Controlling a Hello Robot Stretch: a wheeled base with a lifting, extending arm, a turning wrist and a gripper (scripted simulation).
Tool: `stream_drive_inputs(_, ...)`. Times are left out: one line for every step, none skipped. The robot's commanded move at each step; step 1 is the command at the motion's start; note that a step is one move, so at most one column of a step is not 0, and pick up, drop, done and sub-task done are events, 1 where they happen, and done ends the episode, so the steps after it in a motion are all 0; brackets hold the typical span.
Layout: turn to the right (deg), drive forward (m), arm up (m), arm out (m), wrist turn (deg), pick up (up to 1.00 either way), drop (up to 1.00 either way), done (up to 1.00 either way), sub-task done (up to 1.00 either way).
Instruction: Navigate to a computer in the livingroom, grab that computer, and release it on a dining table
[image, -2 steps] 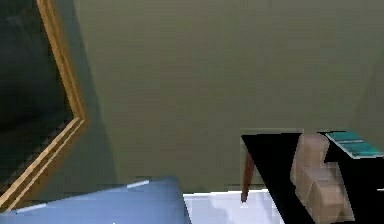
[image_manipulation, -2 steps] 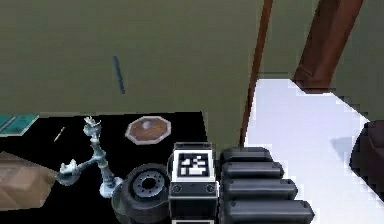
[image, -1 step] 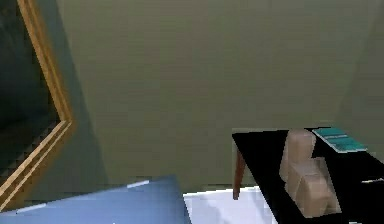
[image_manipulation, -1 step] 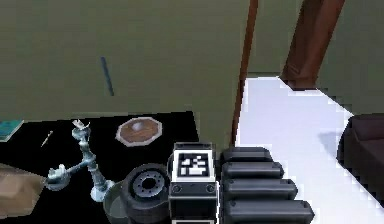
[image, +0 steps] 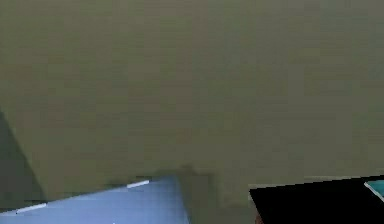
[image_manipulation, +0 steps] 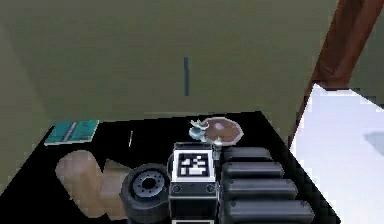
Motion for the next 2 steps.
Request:
stream_drive_inputs(45.0,0.00,0.00,0.00,0.0,0.00,0.00,0.00,0.00)
stream_drive_inputs(27.0,0.00,0.00,0.00,0.0,0.00,0.00,0.00,0.00)
